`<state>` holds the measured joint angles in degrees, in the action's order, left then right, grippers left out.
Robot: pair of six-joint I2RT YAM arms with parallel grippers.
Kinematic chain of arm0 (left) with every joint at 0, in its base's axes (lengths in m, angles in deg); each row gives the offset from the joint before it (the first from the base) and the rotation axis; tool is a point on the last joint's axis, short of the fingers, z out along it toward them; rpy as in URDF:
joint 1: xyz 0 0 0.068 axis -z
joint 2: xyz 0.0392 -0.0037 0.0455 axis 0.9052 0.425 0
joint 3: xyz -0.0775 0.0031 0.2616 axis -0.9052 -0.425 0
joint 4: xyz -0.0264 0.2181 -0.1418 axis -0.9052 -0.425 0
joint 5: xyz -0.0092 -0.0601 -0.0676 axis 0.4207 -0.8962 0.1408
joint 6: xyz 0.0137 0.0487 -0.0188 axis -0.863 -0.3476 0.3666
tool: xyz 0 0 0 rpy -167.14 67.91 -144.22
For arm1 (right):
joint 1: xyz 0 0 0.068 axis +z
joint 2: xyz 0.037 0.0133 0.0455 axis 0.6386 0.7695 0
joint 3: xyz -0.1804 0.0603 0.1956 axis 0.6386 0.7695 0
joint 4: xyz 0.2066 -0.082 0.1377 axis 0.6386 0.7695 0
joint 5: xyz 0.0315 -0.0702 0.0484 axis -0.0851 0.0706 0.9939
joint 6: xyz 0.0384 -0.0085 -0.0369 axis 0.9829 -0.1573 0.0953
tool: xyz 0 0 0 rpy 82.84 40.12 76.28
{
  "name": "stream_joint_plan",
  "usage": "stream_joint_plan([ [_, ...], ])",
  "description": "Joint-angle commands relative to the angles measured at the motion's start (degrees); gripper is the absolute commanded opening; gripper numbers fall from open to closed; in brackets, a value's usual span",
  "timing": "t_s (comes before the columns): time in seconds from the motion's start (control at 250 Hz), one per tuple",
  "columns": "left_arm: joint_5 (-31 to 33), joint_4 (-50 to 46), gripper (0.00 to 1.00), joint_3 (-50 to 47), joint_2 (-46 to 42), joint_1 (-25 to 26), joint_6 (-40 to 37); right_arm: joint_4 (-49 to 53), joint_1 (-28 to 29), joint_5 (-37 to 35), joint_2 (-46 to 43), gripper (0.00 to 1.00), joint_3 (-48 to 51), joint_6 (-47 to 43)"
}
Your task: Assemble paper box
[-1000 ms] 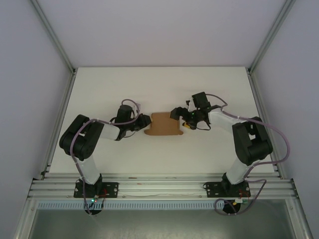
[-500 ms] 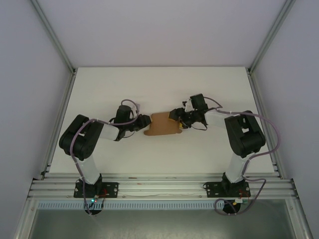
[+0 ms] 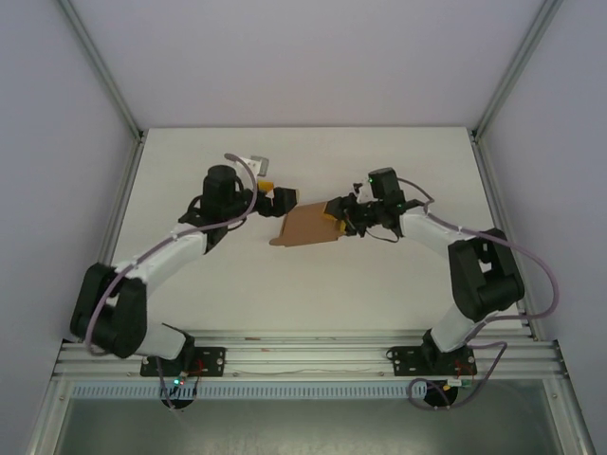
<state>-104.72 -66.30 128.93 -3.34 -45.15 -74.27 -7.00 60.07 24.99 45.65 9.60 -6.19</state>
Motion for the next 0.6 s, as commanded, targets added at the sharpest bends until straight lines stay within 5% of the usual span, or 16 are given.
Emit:
stream_joint_plan([
  [0.0,2.64,-19.52,1.00,2.74,-5.53,4.59,-26.55,13.89,-1.11,2.83,-1.04,0.39,-5.00,8.28],
  [0.152,7.45,-39.35,1.00,6.47,-8.88,11.96,-48.02,25.96,-1.77,11.70,1.48,0.37,-10.59,12.26],
  [0.252,18.47,-40.75,1.00,7.54,-8.39,16.26,-49.60,28.91,-1.84,11.87,1.19,0.37,-12.51,13.08],
  [0.596,28.14,-36.05,1.00,7.29,-6.74,18.31,-53.63,27.85,-1.92,16.18,-0.24,0.36,-12.09,22.22],
])
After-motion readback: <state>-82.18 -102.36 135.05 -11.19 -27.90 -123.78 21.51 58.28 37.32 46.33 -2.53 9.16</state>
